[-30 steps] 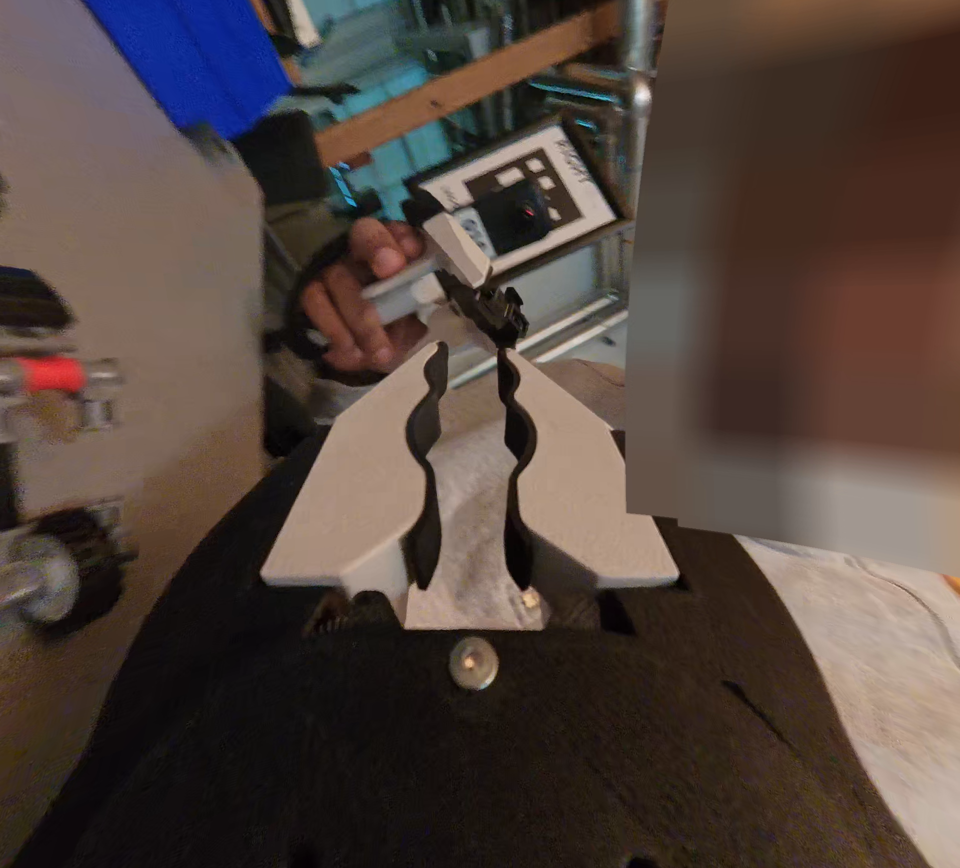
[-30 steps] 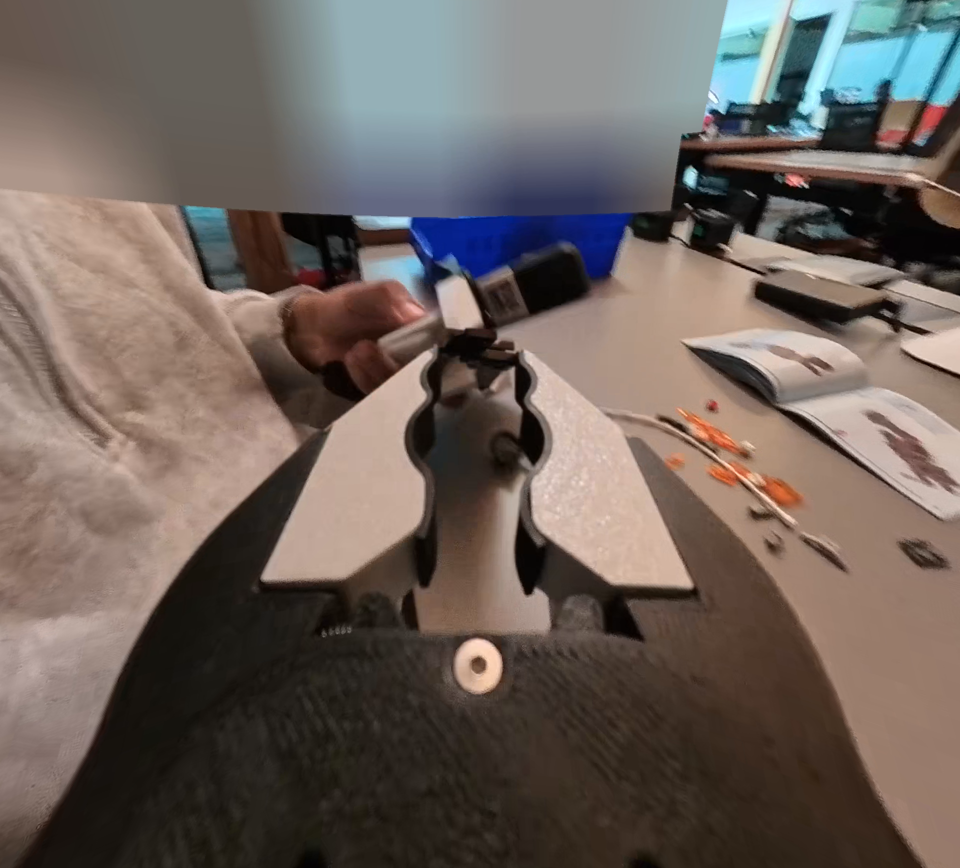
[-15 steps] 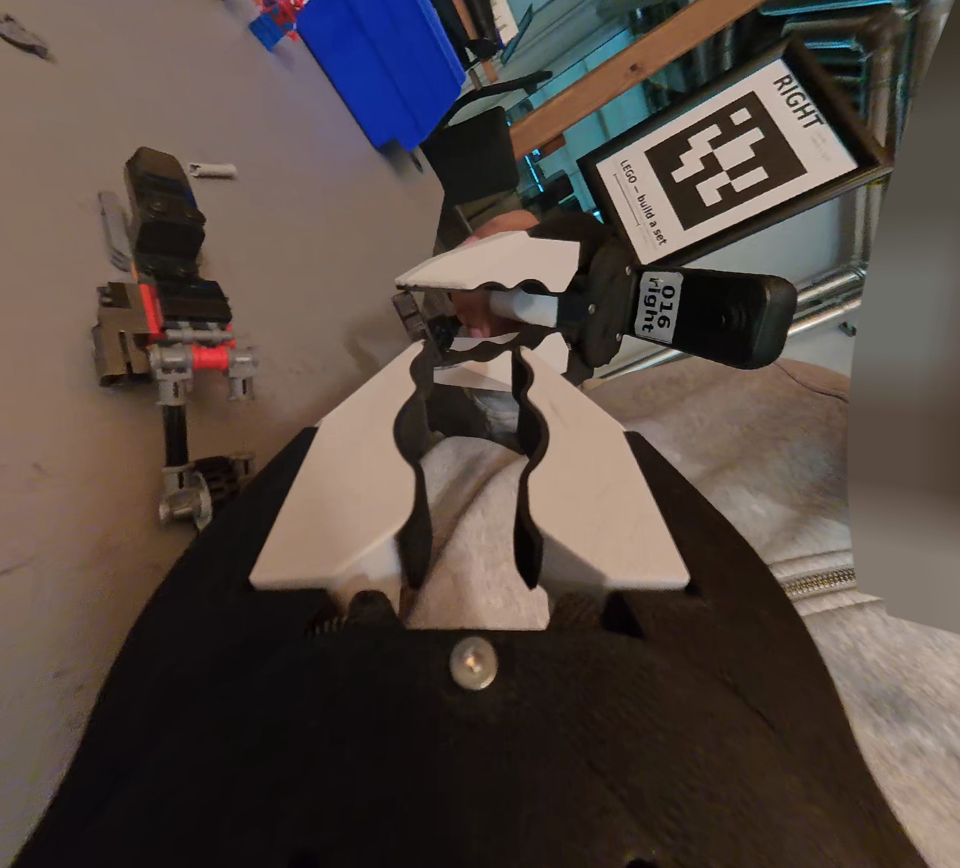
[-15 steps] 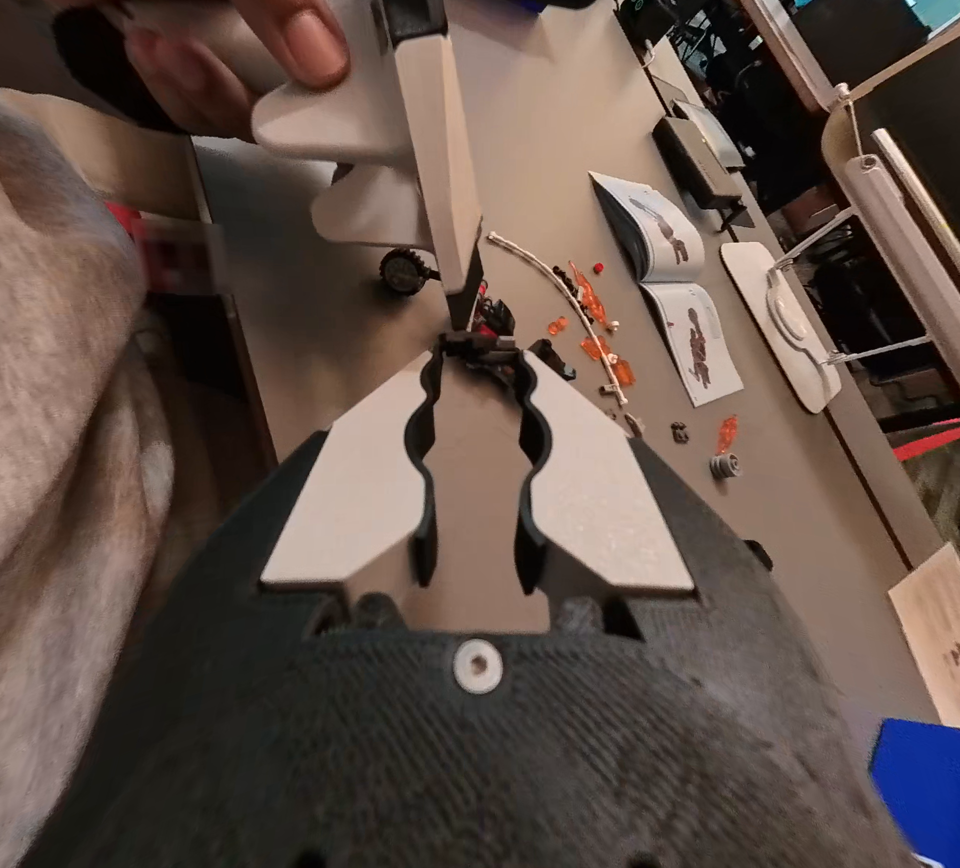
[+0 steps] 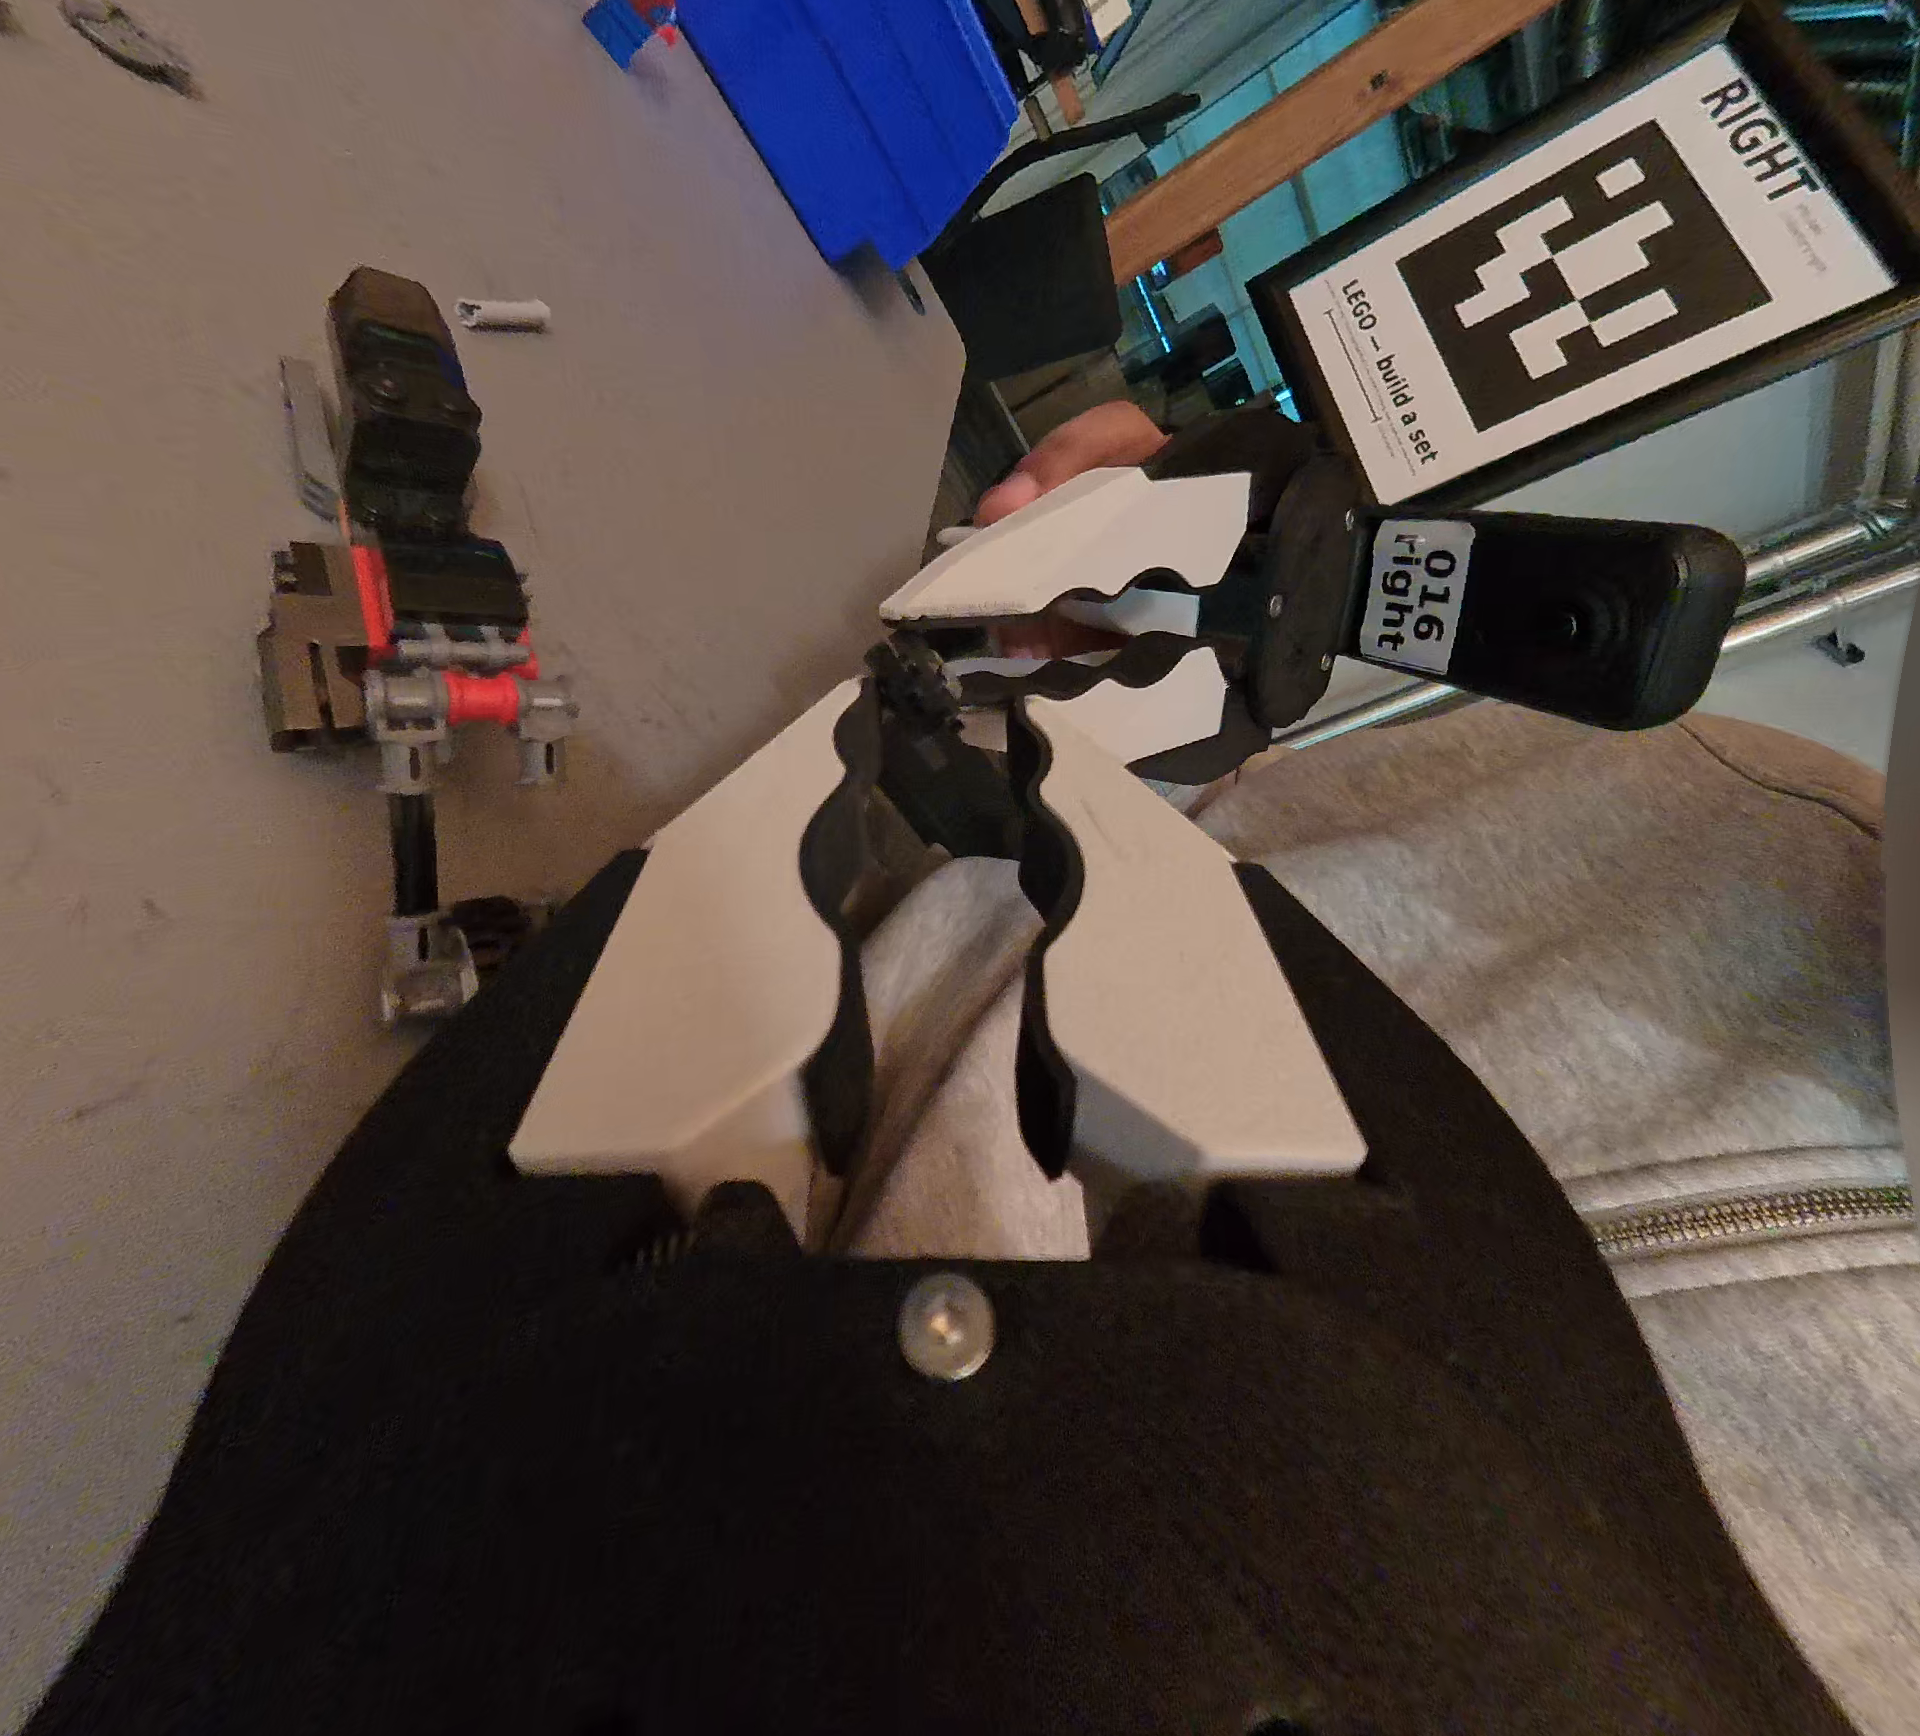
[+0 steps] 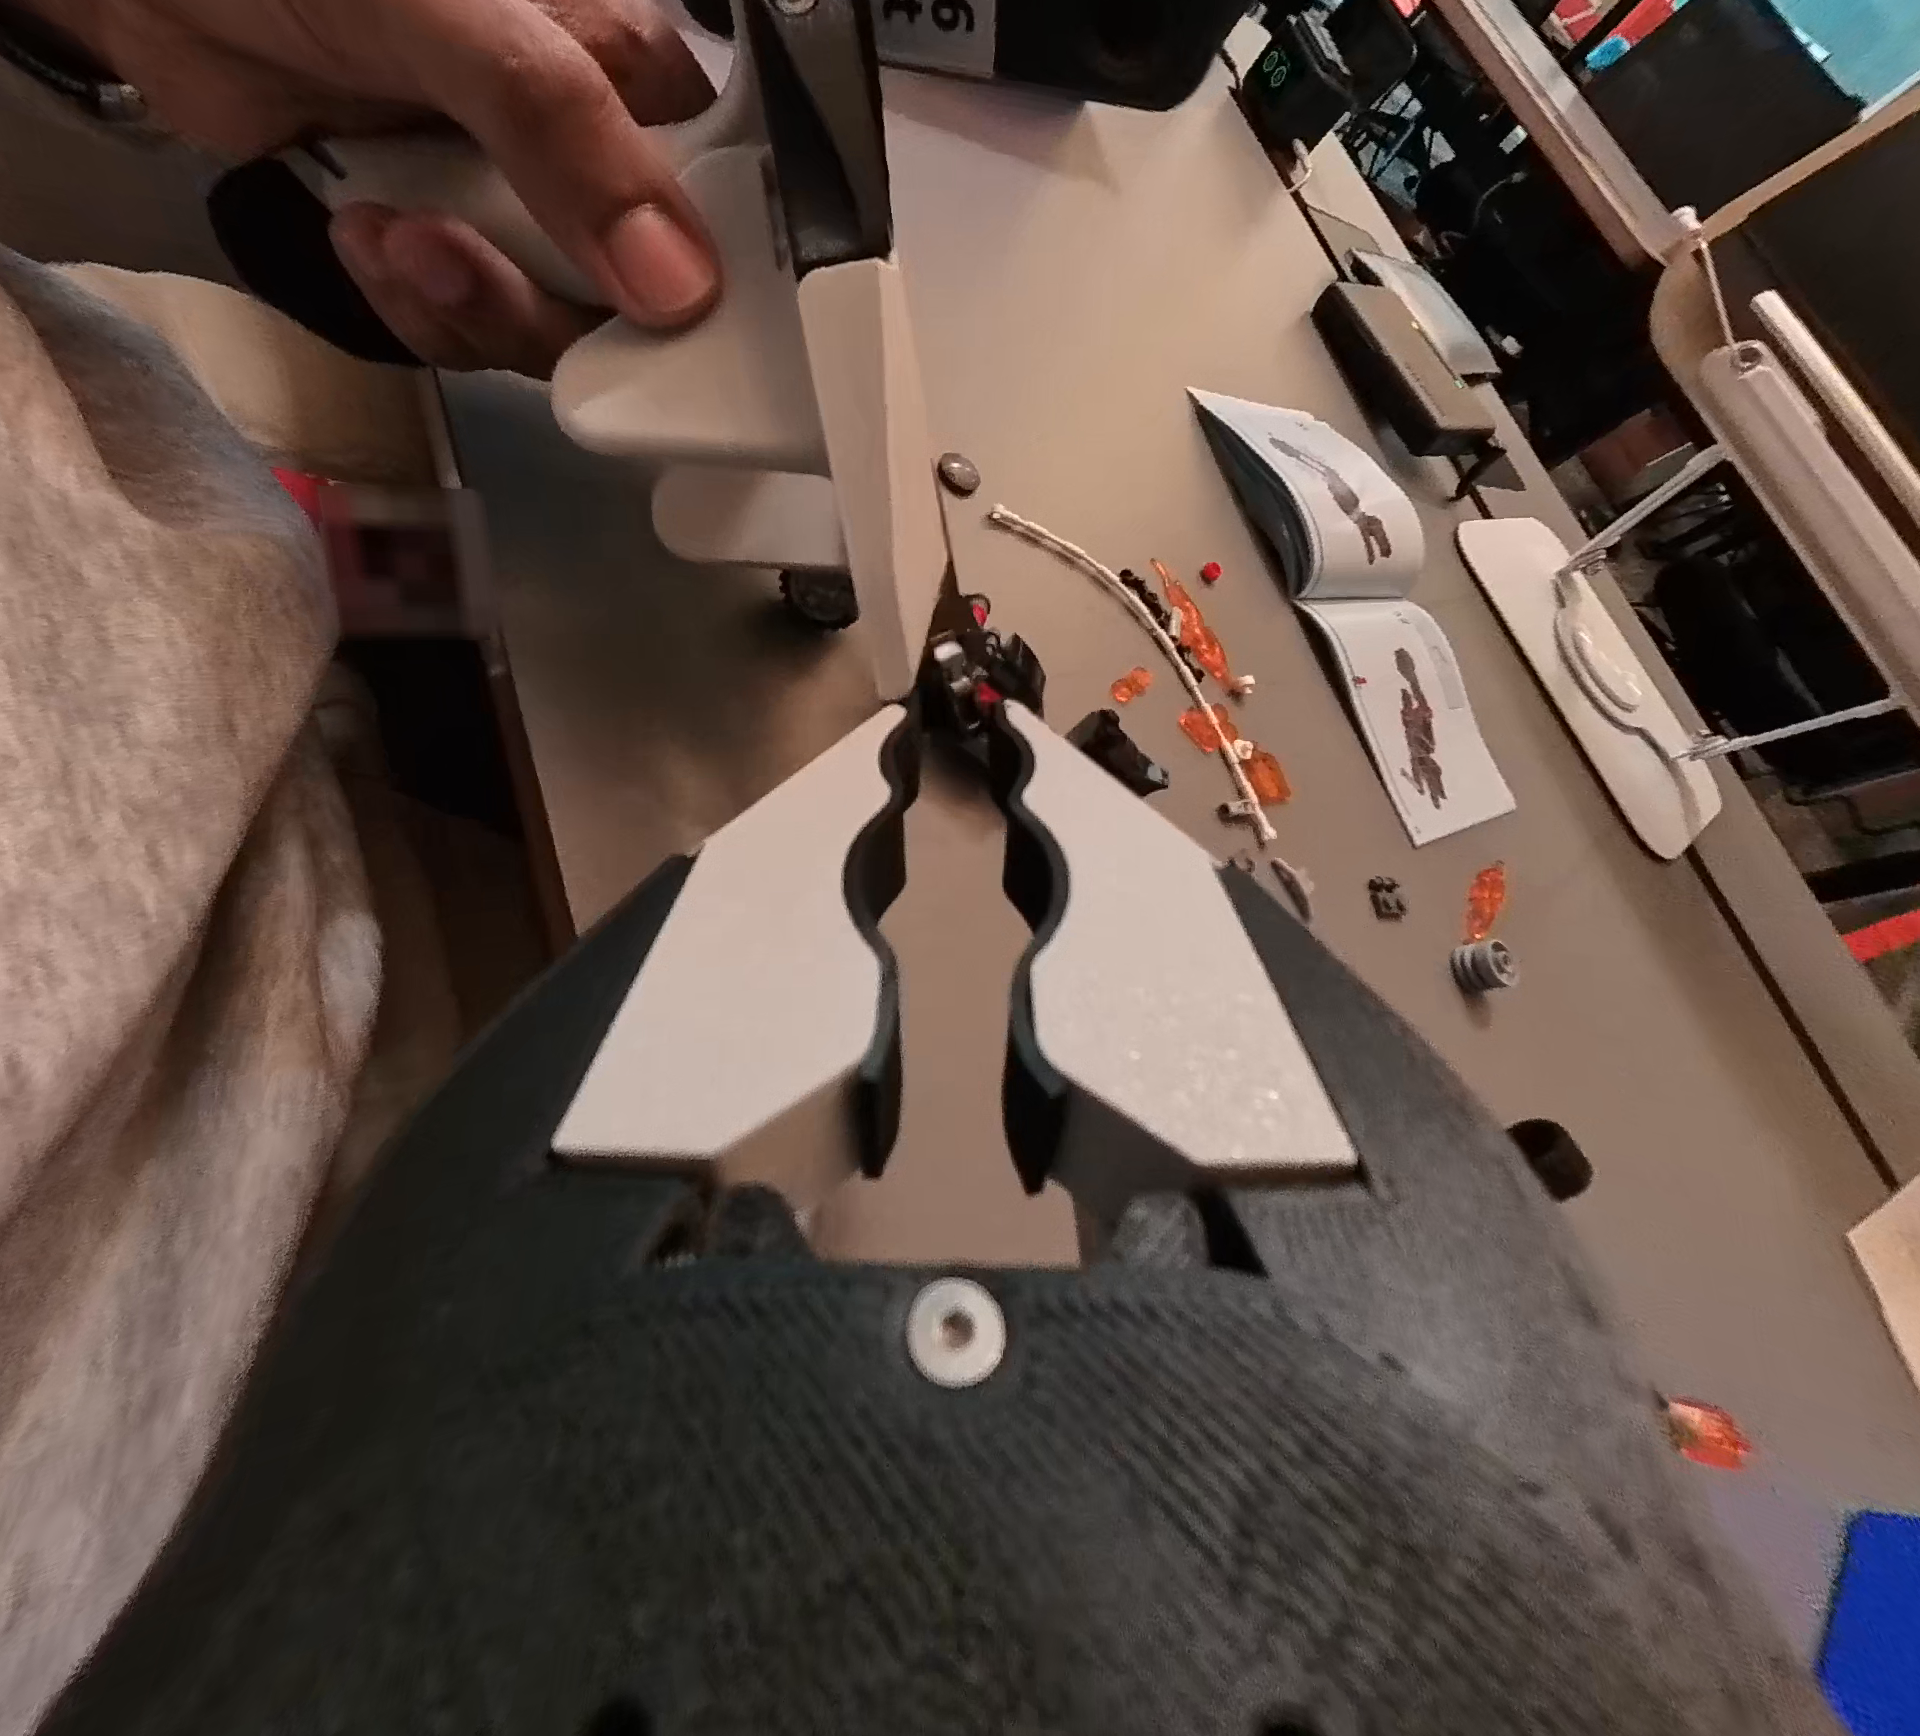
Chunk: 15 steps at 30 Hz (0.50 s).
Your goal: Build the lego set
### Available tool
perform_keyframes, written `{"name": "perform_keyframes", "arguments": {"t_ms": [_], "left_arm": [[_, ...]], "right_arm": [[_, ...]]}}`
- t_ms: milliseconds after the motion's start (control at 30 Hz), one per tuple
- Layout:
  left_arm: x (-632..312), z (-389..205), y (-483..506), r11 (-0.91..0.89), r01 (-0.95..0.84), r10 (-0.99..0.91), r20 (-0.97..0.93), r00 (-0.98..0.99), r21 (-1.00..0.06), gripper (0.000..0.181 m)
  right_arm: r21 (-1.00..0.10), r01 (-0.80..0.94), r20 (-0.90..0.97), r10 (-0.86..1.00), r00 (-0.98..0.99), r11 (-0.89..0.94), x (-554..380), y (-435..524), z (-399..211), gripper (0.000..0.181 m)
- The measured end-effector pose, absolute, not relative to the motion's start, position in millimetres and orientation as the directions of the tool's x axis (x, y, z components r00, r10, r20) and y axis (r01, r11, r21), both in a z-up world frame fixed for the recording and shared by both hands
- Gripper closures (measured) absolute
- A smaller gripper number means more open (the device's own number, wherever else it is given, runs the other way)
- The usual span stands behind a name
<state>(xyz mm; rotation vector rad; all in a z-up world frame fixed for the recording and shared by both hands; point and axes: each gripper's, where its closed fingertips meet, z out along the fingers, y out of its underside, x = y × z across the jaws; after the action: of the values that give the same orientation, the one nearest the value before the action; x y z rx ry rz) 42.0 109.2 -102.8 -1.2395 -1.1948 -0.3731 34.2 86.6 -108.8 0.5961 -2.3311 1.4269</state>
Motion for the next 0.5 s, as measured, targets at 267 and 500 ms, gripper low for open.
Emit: {"name": "perform_keyframes", "arguments": {"t_ms": [267, 500], "left_arm": [[39.8, -101.0, 107.5, 0.403, 0.776, 0.286, 0.872, 0.396, -0.485, 0.167], [34.5, -106.5, 101.3, 0.421, 0.759, 0.326, 0.864, 0.384, -0.497, 0.181]], "right_arm": [[-0.822, -0.425, 0.416, -0.109, -0.903, 0.380, 27.8, 87.5, -102.3, 0.160], [-0.872, -0.260, 0.251, -0.076, -0.965, 0.414, 19.7, 94.0, -114.3, 0.159]]}}
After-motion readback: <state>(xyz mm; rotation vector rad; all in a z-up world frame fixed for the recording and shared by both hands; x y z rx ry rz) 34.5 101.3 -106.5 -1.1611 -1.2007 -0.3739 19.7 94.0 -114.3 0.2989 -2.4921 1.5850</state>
